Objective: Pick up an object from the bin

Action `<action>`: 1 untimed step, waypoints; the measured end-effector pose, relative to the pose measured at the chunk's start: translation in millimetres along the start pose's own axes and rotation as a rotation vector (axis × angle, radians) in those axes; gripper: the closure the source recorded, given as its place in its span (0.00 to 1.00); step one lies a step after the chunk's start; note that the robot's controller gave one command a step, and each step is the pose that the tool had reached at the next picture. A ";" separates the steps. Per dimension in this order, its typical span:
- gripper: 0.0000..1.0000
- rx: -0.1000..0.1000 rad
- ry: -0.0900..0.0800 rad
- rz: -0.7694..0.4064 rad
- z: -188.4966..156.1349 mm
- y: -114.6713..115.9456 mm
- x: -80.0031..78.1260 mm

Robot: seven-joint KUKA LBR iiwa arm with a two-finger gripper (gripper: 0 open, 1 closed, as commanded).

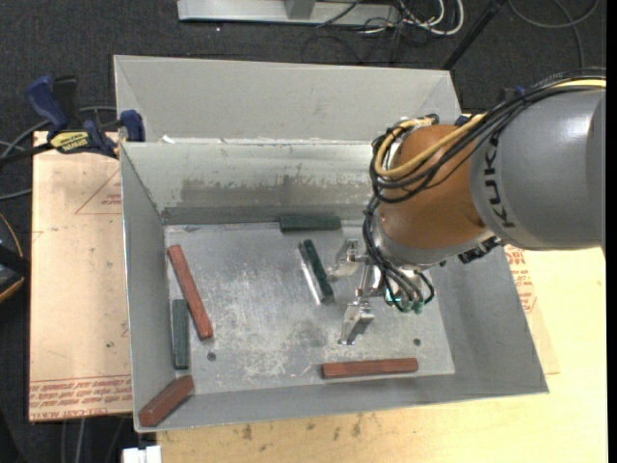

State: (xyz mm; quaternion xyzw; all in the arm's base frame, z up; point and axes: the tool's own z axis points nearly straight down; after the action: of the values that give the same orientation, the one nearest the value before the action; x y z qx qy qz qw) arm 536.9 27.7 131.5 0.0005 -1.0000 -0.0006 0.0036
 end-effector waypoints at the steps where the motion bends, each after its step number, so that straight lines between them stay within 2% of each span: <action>1: 0.00 0.000 -0.007 0.001 -3.5 -0.1 -2.0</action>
Offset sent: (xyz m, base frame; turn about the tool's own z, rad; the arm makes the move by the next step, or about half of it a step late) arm -0.0524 -0.0272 -0.0191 -0.1709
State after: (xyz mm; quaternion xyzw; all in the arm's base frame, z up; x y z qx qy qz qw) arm 538.9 27.6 135.0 0.0002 -1.0000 -0.0006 -0.0001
